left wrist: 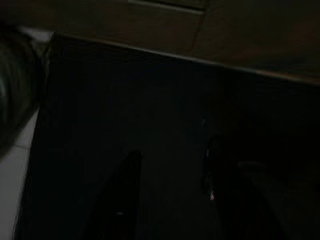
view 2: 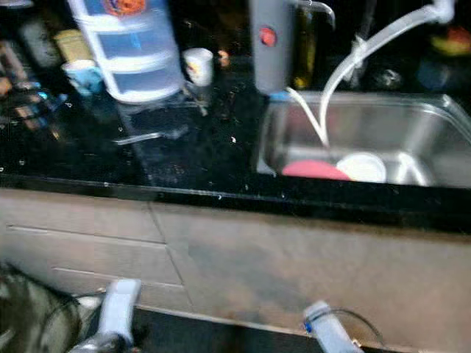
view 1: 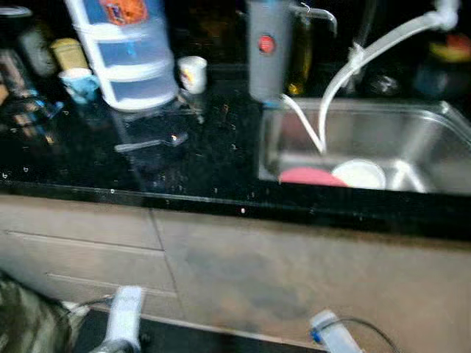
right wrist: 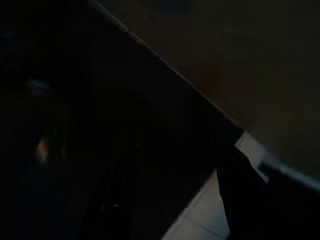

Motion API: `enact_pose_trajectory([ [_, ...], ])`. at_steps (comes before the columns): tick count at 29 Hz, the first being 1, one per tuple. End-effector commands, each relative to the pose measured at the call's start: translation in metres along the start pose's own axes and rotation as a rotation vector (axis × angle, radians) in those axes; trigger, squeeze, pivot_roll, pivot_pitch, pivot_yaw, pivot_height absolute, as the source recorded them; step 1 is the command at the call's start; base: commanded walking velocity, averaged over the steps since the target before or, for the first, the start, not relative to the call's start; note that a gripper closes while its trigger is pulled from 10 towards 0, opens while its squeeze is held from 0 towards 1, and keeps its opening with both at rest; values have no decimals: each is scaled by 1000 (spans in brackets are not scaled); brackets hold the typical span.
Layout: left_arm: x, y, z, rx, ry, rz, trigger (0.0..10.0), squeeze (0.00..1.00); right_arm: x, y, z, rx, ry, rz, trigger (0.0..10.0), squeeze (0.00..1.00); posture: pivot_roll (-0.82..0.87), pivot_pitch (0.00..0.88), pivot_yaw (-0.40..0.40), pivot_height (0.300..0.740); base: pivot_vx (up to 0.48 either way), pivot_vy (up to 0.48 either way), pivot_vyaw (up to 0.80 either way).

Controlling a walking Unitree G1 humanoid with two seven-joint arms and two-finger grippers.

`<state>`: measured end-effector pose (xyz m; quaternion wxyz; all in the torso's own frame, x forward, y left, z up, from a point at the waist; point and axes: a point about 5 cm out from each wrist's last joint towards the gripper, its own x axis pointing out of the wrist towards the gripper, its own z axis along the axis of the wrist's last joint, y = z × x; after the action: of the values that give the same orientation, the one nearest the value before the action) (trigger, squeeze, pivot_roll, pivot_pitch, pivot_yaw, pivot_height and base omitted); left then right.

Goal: Kitchen organization

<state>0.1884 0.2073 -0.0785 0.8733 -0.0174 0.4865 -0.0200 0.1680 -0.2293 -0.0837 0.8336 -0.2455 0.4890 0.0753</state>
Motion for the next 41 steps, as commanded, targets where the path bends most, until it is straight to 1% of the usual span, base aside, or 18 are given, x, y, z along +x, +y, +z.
enact_pose_trajectory([
  [1, -1, 2, -11, 12, 38, 5, 10000, 0, 0, -2, 0, 6, -1, 2, 10000, 0, -57, 0, 45, 740, 0, 0, 788],
  [8, -2, 0, -18, 20, 54, 2, 10000, 0, 0, -2, 0, 6, -2, 2, 10000, 0, -61, 0, 47, 740, 0, 0, 788],
  [16, 0, -6, -14, 11, 50, -8, 10000, 0, 0, -3, 0, -5, -5, -8, 10000, 0, -59, 0, 44, 740, 0, 0, 709],
  [20, 2, -12, -10, 15, 49, -24, 10000, 0, 0, -4, 0, -11, -4, -17, 10000, 0, -60, 0, 45, 740, 0, 0, 0],
  [31, 3, -19, -10, 7, 50, -28, 10000, 0, 0, -4, -1, -10, 0, -24, 10000, 0, -66, 0, 50, 740, 0, 0, 0],
  [41, 3, -20, -11, 10, 55, -32, 10000, 0, 0, -3, -3, -4, 17, -22, 10000, 0, -67, 0, 50, 740, 0, 0, 0],
])
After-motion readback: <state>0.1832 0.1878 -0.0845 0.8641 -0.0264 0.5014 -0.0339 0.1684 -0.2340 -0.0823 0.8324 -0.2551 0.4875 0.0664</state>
